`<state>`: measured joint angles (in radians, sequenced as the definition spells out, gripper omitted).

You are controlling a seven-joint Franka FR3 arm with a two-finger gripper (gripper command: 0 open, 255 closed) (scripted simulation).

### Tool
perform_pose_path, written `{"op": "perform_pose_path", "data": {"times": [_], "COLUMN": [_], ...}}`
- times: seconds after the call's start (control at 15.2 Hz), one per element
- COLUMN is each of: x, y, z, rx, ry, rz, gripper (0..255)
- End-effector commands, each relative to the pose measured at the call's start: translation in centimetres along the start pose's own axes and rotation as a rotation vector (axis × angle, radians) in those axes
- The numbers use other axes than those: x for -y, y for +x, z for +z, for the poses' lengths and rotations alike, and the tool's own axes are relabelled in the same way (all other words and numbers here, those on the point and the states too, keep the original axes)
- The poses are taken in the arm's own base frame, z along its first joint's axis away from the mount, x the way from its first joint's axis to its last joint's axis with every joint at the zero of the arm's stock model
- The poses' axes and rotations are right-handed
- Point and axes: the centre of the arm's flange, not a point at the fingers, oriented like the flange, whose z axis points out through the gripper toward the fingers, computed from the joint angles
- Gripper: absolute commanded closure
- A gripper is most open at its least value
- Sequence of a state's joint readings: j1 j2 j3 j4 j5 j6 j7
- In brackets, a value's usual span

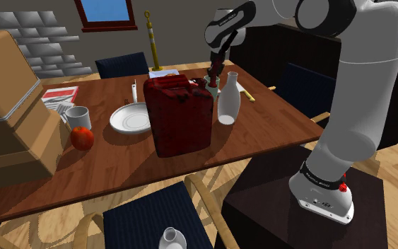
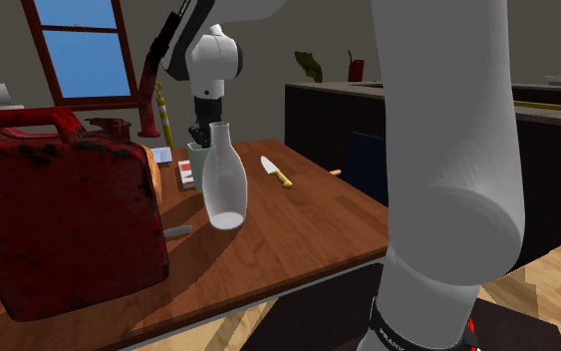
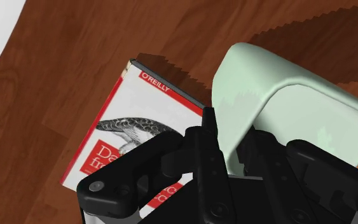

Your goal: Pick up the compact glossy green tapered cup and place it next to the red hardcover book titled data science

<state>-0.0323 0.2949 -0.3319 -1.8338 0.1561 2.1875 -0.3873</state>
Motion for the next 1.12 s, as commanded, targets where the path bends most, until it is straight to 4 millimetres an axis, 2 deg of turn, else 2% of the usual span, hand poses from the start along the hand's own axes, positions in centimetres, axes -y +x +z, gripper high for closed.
{"op": "perform_pose_path", "data": {"times": [0.0,0.13,0.2,0.53,0.79,1.06], "x": [0.0,0.0,0.0,0.0,0.0,0.0], "y": [0.0,0.0,0.0,0.0,0.0,0.0], "z": [0.0,0.0,0.0,0.0,-5.0,-5.0], "rx": [-0.001,-0.001,-0.001,-0.001,-0.001,-0.001], "ry": [0.000,0.000,0.000,0.000,0.000,0.000], "rz": [0.000,0.000,0.000,0.000,0.000,0.000], "gripper": [255,255,0,0,0,0]}}
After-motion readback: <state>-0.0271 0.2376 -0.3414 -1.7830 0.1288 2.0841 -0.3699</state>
